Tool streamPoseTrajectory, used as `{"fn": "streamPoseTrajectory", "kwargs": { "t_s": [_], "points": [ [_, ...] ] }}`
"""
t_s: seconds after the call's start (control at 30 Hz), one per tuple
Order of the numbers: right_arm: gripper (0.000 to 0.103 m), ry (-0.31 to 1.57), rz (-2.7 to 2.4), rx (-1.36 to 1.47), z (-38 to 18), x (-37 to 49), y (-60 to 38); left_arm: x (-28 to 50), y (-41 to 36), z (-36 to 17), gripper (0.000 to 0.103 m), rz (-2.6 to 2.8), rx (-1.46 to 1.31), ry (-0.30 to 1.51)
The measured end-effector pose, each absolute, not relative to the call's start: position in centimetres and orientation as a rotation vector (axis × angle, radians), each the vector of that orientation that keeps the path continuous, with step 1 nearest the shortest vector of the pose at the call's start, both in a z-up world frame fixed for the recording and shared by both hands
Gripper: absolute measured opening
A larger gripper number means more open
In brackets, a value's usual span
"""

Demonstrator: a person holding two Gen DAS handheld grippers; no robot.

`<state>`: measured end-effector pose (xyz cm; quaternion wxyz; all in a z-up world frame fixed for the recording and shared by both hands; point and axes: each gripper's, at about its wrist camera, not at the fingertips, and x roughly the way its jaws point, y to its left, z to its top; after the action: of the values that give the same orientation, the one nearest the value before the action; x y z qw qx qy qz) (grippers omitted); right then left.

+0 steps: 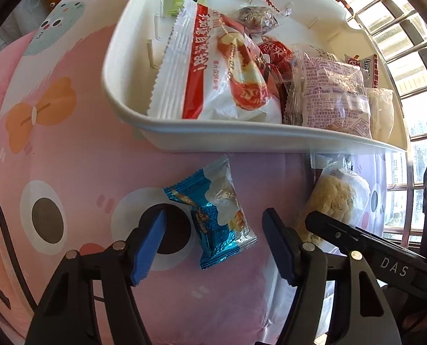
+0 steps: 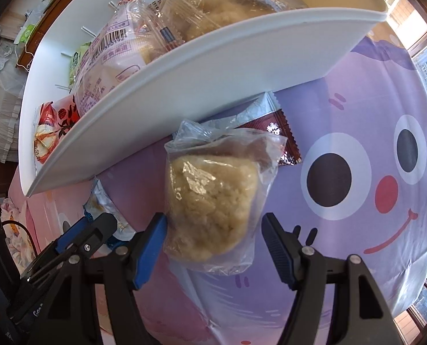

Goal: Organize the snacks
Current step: 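Grasp the blue foil packet with the left tool while the right tool grasps the clear puffed-snack bag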

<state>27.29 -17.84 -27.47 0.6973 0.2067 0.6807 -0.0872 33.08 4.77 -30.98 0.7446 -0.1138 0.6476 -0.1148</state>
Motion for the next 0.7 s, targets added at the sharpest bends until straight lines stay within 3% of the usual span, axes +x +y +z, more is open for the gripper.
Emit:
{"fn": "streamPoseTrajectory", "kwargs": {
  "t_s": [0.2,0.43,0.7],
  "points": [
    [0.068,1.528,-0.198,0.416,-28.5,27.7,-16.7,33.0,4.2,-31.4,0.052,-0.240,-0.229,1.415],
    [0.060,1.532,-0.208,0.369,-29.1,28.2,-15.1,33.1,5.1,-31.3,0.035,-0.198,-0.253,1.407],
    [0.055,1.547,-0.195,0.355,-28.9,27.9,-14.3,32.6,6.1,-31.9,0.032,-0.203,-0.329,1.414]
  ]
}}
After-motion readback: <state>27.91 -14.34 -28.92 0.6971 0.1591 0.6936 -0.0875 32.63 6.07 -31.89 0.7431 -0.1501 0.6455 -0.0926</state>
